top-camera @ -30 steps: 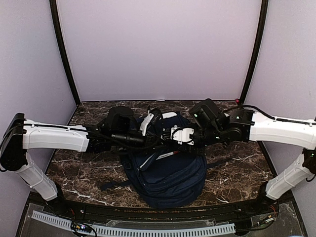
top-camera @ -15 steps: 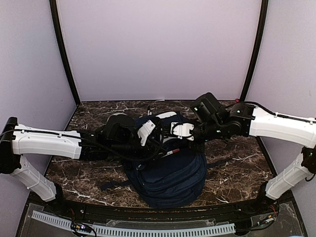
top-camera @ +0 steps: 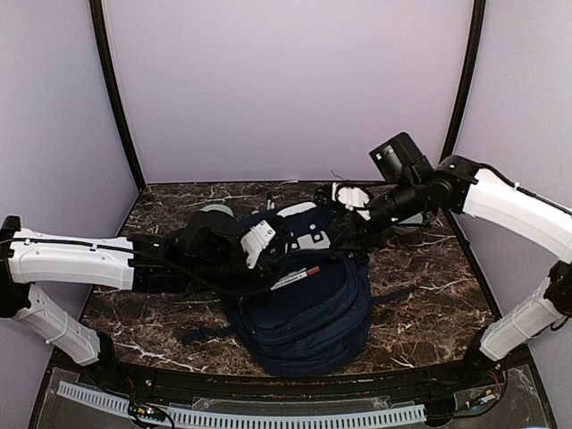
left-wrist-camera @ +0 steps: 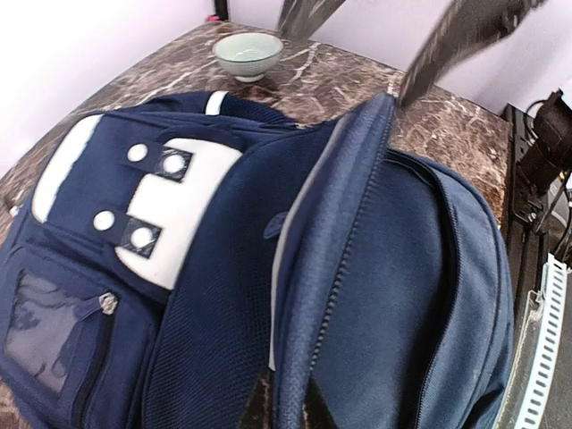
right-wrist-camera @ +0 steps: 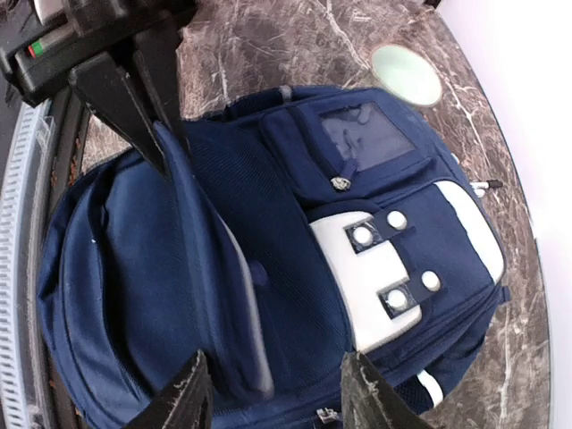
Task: Pack the student bag
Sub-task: Move the student bag to the center of the board.
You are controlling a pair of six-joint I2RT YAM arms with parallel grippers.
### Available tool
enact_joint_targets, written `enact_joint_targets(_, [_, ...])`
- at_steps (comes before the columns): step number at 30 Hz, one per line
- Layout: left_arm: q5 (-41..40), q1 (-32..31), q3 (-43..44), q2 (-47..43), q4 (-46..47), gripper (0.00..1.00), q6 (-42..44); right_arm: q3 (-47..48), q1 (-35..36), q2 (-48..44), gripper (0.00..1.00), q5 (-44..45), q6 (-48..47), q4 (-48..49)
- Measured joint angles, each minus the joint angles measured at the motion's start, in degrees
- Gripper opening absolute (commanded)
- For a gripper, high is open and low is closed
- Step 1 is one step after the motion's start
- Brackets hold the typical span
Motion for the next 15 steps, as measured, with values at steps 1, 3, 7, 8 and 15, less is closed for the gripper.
enact_joint_targets(1, [-0.5,0.0,-0.4,-1.4,-1.0,0.00,-0.4,1.1,-2.1,-0.1,0.50,-2.4,-0.2,-0.9])
enact_joint_targets(3, [-1.2,0.1,-1.6,-4.8,-4.0,0.00,-1.4,2.8,-6.8,-0.1,0.49,-5.4,-0.2,-0.9])
enact_joint_targets(7, [-2.0,0.1,-3.7,-10.7,-9.7,0.00,-4.0,6.3,-15.6,3.6,0.45,-7.6,3.1,1.2])
enact_joint_targets(8, [-2.1,0.1,-4.2,-12.0,-11.1,0.00,-4.7,7.5,-16.9,5.4,0.44,-7.5,4.1,1.9])
enact_joint_targets(15, [-5.3,-0.2,-6.7,-19.7,-18.0,0.00,-9.6,16.0,-20.9,24.9,0.40,-4.5,12.2,6.7])
